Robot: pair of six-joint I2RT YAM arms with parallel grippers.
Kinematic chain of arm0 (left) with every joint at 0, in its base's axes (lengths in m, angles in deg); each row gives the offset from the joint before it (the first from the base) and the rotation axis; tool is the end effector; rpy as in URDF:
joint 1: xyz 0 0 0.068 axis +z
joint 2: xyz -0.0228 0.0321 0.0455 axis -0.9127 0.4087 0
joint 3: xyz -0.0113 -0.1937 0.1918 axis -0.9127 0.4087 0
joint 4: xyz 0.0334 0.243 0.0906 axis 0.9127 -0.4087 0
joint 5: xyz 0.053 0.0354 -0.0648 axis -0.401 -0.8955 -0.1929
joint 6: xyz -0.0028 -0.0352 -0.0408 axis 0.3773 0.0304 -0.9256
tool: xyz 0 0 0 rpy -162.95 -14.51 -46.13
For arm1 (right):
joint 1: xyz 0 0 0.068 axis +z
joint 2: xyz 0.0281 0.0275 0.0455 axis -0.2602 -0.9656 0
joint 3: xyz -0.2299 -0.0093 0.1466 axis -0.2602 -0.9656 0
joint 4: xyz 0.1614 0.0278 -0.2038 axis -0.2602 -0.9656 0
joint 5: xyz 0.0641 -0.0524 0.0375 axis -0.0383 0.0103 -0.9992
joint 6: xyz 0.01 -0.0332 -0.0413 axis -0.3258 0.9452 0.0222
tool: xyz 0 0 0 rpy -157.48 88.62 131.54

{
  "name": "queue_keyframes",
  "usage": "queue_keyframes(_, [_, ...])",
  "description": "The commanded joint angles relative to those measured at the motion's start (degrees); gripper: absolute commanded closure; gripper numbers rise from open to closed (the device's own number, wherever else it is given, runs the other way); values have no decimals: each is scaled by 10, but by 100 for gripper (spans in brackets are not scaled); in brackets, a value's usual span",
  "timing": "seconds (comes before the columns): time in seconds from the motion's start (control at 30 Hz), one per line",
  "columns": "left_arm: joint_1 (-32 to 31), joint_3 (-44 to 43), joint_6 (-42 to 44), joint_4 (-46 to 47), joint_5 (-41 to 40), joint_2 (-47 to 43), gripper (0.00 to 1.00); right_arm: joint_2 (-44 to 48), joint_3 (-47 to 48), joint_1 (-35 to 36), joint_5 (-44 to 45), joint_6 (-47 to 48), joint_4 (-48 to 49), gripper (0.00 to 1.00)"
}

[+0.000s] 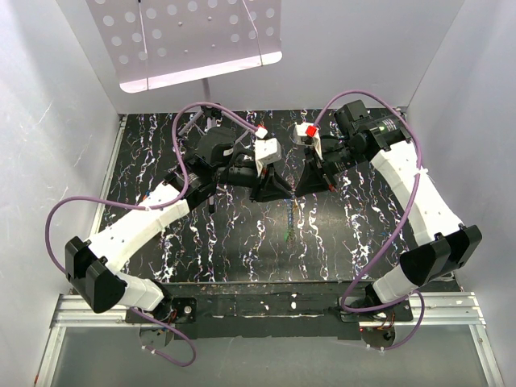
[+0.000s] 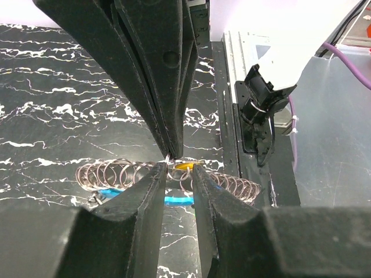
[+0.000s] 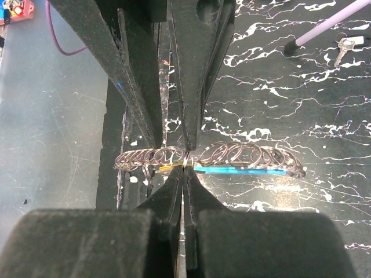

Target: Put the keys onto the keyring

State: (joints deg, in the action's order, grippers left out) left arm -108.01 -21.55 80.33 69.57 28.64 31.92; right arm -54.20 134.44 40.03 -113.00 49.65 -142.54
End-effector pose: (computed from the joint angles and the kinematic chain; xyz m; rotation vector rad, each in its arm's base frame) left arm 0.2102 -0.2259 0.3860 1.3368 1.4529 -1.1896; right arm 0.2381 0.1437 0.4049 -1.5938 1.6724 1.1175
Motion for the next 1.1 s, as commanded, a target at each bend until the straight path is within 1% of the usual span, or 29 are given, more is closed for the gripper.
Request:
queue_keyframes(0.0, [-6, -21, 16, -18, -16, 5, 76, 5, 26, 7, -34, 8, -74, 99])
queue_keyframes(0.3, [-12, -20, 21, -20, -37, 8, 75, 1, 29, 10, -41, 8, -76, 99])
queue_keyframes(0.33, [-12, -20, 21, -20, -37, 8, 78, 1, 29, 10, -41, 8, -76, 99])
queue_keyframes(0.47, [-12, -23, 26, -29, -27, 12, 97, 0, 29, 10, -40, 9, -76, 99])
queue_keyframes(0.5, [-12, -23, 27, -31, -27, 12, 100, 1, 27, 11, -40, 8, -76, 99])
queue_keyframes(0.73, [-13, -17, 13, -22, -20, -2, 100, 3, 27, 11, -38, 7, -74, 99])
queue_keyframes(0.77, [-12, -7, 1, -6, -21, -9, 100, 6, 29, 11, -40, 6, -74, 91])
queue_keyframes(0.8, [-9, 9, -16, 18, -16, -18, 100, 9, 31, 11, -45, 6, -76, 80])
queue_keyframes(0.87, [-1, 54, -62, 95, -5, -45, 100, 17, 36, 10, -54, 4, -77, 66])
queue_keyframes(0.9, [3, 75, -78, 143, 0, -56, 100, 22, 37, 10, -57, 1, -77, 62])
queue_keyframes(0.97, [10, 126, -134, 228, 8, -77, 100, 32, 42, 5, -67, -6, -77, 57])
queue_keyframes(1.03, [13, 161, -182, 310, 7, -95, 100, 40, 42, -3, -82, -18, -69, 57])
queue_keyframes(1.07, [13, 180, -212, 373, 4, -101, 100, 42, 39, -5, -87, -24, -65, 57])
